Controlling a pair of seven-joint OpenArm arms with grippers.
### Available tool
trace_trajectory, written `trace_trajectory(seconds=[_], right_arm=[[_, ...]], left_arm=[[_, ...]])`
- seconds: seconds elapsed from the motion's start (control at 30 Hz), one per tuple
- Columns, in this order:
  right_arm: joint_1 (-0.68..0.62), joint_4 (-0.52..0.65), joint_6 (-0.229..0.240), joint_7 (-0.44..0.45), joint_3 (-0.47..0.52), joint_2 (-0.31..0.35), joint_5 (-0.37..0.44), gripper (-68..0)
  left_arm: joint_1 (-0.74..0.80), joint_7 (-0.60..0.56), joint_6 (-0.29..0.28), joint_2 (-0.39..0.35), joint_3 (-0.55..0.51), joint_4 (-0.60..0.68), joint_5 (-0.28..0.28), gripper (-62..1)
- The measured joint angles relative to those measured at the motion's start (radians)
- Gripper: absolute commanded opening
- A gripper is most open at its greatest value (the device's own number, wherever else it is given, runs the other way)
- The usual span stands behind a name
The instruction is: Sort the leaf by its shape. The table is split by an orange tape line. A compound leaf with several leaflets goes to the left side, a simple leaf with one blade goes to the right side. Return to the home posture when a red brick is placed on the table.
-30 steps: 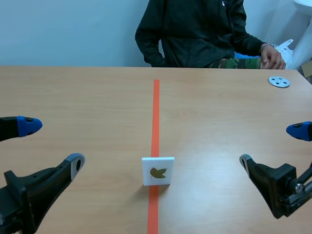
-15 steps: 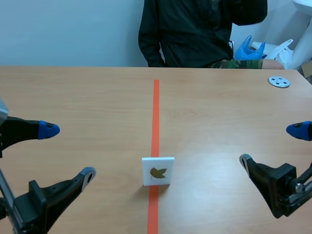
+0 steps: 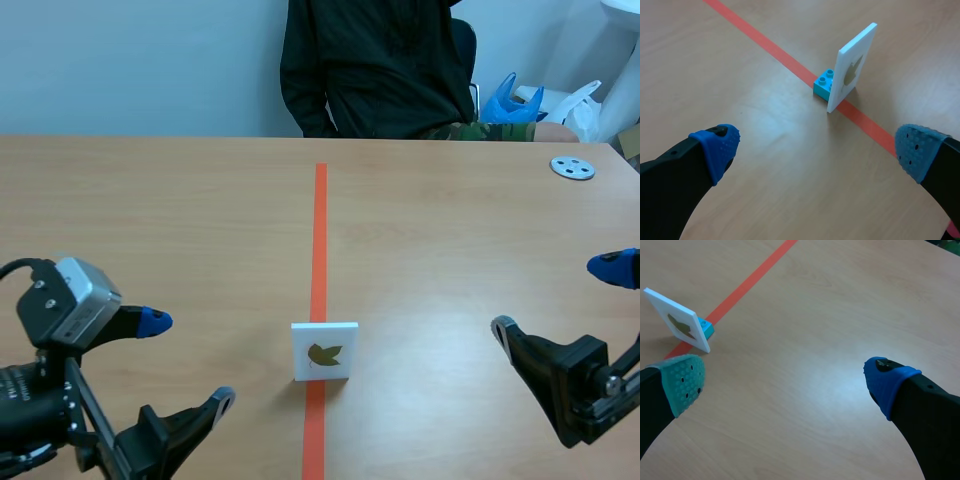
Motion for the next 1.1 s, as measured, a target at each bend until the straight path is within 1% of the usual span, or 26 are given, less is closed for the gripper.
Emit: trace_trajectory(seconds=[0.1,0.17,0.3,0.37,0.4,0.43,0.47,0.63,0.73,0.87,1.1], right_arm=[[0.0,0.0,0.0,0.0,0.0,0.0,0.0,0.4],[0.0,0.0,0.0,0.0,0.0,0.0,0.0,0.4],[0.0,0.0,0.0,0.0,0.0,0.0,0.0,0.4],[0.0,0.0,0.0,0.0,0.0,0.0,0.0,0.4],[0.0,0.0,0.0,0.0,0.0,0.0,0.0,0.4],[0.0,0.0,0.0,0.0,0.0,-0.001,0.0,0.4],[0.0,0.0,0.0,0.0,0.0,-0.009,0.0,0.4],[0.0,0.0,0.0,0.0,0.0,-0.063,0.0,0.4],[0.0,0.0,0.0,0.0,0.0,-0.07,0.0,0.4],[0.0,0.0,0.0,0.0,0.0,-0.069,0.0,0.4],[0.0,0.0,0.0,0.0,0.0,-0.069,0.0,0.4]], left_arm=[[-0.059,-0.033,0.0,0.015,0.056,-0.069,0.012,1.4],[-0.099,-0.045,-0.001,0.023,0.098,-0.113,0.053,1.4],[-0.172,-0.093,-0.001,0.03,0.183,-0.198,0.052,1.4],[-0.209,-0.096,-0.001,0.03,0.218,-0.23,0.053,1.4],[-0.226,-0.099,-0.001,0.031,0.232,-0.245,0.061,1.4],[-0.242,-0.114,-0.001,0.033,0.243,-0.259,0.088,1.4],[-0.259,-0.128,0.0,0.035,0.254,-0.276,0.101,1.4],[-0.333,-0.176,0.003,0.061,0.322,-0.357,0.107,1.4],[-0.369,-0.209,0.004,0.073,0.373,-0.399,0.13,1.4],[-0.405,-0.24,0.005,0.095,0.431,-0.439,0.13,1.4],[-0.473,-0.252,0.064,0.175,0.489,-0.495,0.13,1.4]])
